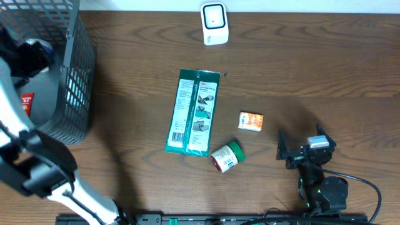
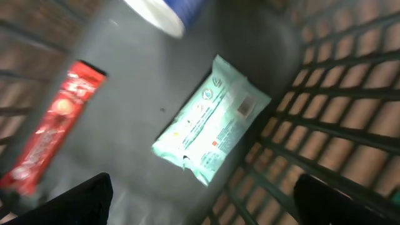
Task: Scan the item barcode
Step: 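Reach into the basket and grasp the light-green wipes pack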
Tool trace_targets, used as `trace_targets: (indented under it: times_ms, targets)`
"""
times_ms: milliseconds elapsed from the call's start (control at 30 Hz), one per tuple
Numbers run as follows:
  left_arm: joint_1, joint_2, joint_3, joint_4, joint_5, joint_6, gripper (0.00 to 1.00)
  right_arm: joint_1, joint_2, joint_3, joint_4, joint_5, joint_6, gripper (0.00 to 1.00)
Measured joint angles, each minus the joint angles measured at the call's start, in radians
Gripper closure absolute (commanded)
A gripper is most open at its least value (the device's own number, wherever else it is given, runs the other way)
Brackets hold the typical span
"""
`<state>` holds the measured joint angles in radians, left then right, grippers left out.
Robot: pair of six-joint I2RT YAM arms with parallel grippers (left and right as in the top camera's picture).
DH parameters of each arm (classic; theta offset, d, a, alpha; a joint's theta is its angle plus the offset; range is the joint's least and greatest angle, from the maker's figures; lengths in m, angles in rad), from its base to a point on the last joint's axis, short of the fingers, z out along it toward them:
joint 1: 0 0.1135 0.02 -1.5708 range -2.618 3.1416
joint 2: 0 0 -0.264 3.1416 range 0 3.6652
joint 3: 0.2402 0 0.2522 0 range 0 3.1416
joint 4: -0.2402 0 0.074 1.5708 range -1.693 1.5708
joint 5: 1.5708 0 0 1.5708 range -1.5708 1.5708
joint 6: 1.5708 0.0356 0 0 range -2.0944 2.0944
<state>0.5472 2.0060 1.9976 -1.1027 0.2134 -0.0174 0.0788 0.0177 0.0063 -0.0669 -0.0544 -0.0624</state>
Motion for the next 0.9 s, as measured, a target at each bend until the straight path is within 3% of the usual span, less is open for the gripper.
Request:
trace_targets:
  times_ms: [367, 800, 900]
  targets:
    - [-0.024, 0.214, 0.000, 0.011, 0.018, 0.091, 0.06, 0.000, 0.000, 0.000, 0.000, 0.000, 0.000, 0.01]
    - [-0.029, 0.318, 0.000, 0.039, 0.024, 0.101, 0.05, 0.000, 0.000, 0.000, 0.000, 0.000, 0.000, 0.01]
    - [-0.032, 0.334, 0.000, 0.038, 0.027, 0.101, 0.09, 0.000, 0.000, 0.000, 0.000, 0.000, 0.000, 0.01]
